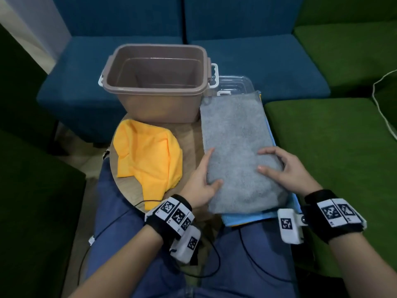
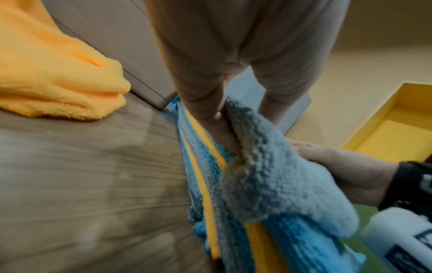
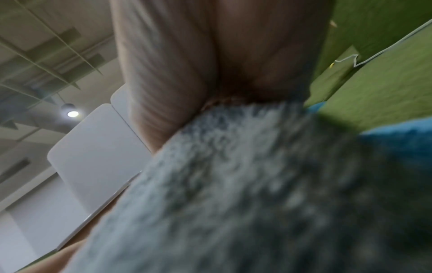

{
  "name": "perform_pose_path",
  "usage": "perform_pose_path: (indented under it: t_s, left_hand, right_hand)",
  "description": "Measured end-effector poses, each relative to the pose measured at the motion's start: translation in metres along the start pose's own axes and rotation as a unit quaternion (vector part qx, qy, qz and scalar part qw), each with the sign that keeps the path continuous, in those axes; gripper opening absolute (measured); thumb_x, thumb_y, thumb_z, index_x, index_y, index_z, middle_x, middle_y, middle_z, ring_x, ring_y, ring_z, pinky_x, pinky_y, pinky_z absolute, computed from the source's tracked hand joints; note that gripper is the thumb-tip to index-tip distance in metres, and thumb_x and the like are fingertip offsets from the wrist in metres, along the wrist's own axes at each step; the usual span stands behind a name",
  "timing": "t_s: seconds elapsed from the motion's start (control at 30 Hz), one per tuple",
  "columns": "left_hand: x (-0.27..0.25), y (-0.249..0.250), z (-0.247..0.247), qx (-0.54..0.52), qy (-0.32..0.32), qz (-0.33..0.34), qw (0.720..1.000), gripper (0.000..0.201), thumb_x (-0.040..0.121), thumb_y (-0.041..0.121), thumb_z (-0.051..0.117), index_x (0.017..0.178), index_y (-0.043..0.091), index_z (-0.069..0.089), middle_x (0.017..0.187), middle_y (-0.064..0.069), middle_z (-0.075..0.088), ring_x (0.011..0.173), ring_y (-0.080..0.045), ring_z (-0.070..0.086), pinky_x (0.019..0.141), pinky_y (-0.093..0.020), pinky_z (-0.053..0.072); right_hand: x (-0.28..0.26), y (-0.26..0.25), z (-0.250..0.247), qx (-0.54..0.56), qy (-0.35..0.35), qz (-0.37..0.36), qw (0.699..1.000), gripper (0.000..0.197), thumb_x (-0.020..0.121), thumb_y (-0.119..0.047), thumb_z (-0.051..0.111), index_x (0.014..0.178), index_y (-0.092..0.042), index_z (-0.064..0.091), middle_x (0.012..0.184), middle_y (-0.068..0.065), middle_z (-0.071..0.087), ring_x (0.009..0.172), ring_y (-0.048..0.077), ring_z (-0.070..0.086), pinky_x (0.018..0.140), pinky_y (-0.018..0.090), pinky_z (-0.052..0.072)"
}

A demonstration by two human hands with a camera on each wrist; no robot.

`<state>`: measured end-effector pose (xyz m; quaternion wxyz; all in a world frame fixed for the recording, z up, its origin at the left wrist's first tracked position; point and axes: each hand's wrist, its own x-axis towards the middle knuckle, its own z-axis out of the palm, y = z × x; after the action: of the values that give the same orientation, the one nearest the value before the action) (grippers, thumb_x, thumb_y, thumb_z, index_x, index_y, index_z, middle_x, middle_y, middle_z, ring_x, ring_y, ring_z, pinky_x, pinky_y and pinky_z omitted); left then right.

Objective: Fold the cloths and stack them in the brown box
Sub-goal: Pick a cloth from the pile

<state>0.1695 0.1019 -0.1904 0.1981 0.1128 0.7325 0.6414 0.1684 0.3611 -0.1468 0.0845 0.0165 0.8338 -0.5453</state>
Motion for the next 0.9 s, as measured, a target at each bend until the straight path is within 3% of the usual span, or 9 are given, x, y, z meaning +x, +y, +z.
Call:
perform_pose_path:
  t_s: [0.1,0.2,0.3,0.37,0.47,0.57,0.67,0.77,0.9]
  left_hand:
    - [-0.002,0.003,0.0,-0.038,0.038,-0.008,0.999,0.064,0.094,0.012,0.056,0.14,0.042,0.024,0.154,0.001,0.031,0.142,-0.012,0.031,0.118,-0.045,0.027]
    - [0.001,0.012,0.006,-0.039,0.041,-0.01,0.998,0.048,0.096,-0.003,0.048,0.127,0.034,0.048,0.143,0.001,0.045,0.134,-0.013,0.042,0.114,-0.042,0.035]
    - [0.006,0.029,0.011,-0.024,0.054,-0.018,0.998,0.035,0.097,-0.004,0.044,0.114,0.019,0.064,0.123,0.006,0.06,0.102,-0.004,0.057,0.097,-0.024,0.044]
    - [0.009,0.032,0.011,-0.042,0.064,-0.039,0.996,0.03,0.096,0.005,0.048,0.105,0.023,0.069,0.113,0.01,0.066,0.083,-0.006,0.057,0.088,-0.032,0.044]
    - [0.01,0.03,0.01,-0.098,0.051,-0.078,0.991,0.019,0.088,0.023,0.066,0.105,0.032,0.068,0.119,0.001,0.066,0.105,-0.02,0.062,0.097,-0.047,0.049]
    - [0.003,0.016,0.014,-0.06,-0.006,-0.117,0.991,0.05,0.08,0.017,0.077,0.124,0.022,0.054,0.131,-0.004,0.056,0.118,-0.021,0.059,0.099,-0.043,0.049]
    - [-0.005,0.001,0.018,0.01,-0.032,-0.091,0.995,0.073,0.073,0.027,0.08,0.135,0.023,0.043,0.14,0.0,0.046,0.123,-0.02,0.054,0.102,-0.042,0.048]
    - [-0.012,-0.002,0.019,0.059,-0.041,-0.072,0.995,0.081,0.066,0.041,0.074,0.138,0.03,0.038,0.142,0.005,0.038,0.13,-0.018,0.046,0.107,-0.044,0.043]
    - [-0.016,-0.007,0.023,0.082,-0.036,-0.053,0.995,0.085,0.072,0.034,0.073,0.145,0.03,0.029,0.144,0.007,0.033,0.135,-0.014,0.039,0.111,-0.04,0.038]
  right_hand:
    - [-0.007,-0.001,-0.002,0.09,0.041,-0.002,0.995,0.027,0.072,-0.02,0.078,0.097,-0.018,0.068,0.102,-0.006,0.07,0.095,0.009,0.065,0.081,0.019,0.051]
    - [-0.011,-0.008,0.001,0.12,0.079,-0.03,0.989,0.026,0.078,0.0,0.074,0.097,-0.018,0.067,0.102,-0.005,0.069,0.098,0.011,0.062,0.088,0.026,0.05]
    - [-0.008,-0.019,0.001,0.099,0.087,-0.066,0.989,0.032,0.084,0.012,0.064,0.099,-0.016,0.065,0.101,-0.006,0.068,0.092,0.003,0.061,0.084,0.016,0.048]
    - [-0.006,-0.024,-0.003,0.074,0.092,-0.07,0.991,0.028,0.089,0.012,0.058,0.099,-0.014,0.064,0.101,-0.004,0.066,0.09,0.004,0.059,0.079,0.017,0.048]
    - [-0.001,-0.02,-0.017,0.015,0.113,-0.047,0.992,0.021,0.092,0.005,0.057,0.106,-0.009,0.062,0.104,-0.003,0.065,0.098,0.012,0.06,0.084,0.026,0.049]
    - [0.001,0.0,-0.025,-0.138,0.087,0.051,0.985,0.026,0.09,-0.015,0.066,0.115,-0.02,0.058,0.107,0.003,0.067,0.101,0.024,0.063,0.091,0.039,0.052]
    - [-0.009,0.01,-0.02,-0.215,-0.008,0.134,0.967,0.056,0.087,-0.03,0.07,0.135,-0.02,0.044,0.117,0.0,0.058,0.106,0.019,0.056,0.093,0.035,0.046]
    - [-0.022,0.008,-0.017,-0.143,-0.043,0.133,0.98,0.081,0.081,-0.022,0.078,0.144,-0.025,0.025,0.118,-0.005,0.055,0.106,0.016,0.057,0.097,0.038,0.047]
    - [-0.029,0.011,-0.019,-0.174,-0.008,0.145,0.974,0.082,0.084,-0.015,0.074,0.144,-0.027,0.02,0.094,0.003,0.058,0.087,0.018,0.062,0.081,0.035,0.046]
